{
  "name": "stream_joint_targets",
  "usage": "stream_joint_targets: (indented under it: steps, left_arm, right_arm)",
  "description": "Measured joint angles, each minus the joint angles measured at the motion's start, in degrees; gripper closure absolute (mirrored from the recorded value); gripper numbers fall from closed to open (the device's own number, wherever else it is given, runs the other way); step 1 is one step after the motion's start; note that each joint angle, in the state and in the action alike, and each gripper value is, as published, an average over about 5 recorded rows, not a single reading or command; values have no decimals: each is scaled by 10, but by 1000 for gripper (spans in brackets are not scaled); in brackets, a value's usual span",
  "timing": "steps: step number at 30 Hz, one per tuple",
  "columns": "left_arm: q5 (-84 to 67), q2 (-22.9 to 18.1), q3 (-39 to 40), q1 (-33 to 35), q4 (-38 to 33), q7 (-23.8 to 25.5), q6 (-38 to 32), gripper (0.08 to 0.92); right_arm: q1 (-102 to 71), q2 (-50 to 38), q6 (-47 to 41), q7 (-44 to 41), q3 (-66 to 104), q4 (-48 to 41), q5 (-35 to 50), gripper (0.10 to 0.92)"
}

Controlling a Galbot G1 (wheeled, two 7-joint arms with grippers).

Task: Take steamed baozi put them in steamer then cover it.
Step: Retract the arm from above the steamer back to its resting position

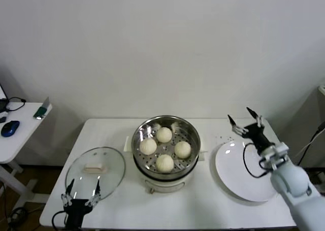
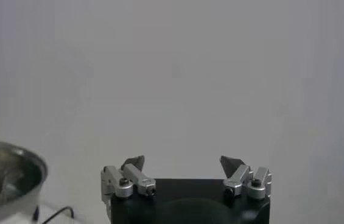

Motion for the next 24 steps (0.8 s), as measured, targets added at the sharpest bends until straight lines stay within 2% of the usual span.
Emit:
stream_joint_targets:
  steps: [11,24]
  left_arm:
    - [70,12,-12,2,12,-35,-40,177]
    - [383,48,-29,3,63,-161,-59,177]
  right_arm:
    - [-162,111,117,-9,71,1,-42,203]
    - [-232,158,180,-2,85,-30,-42,203]
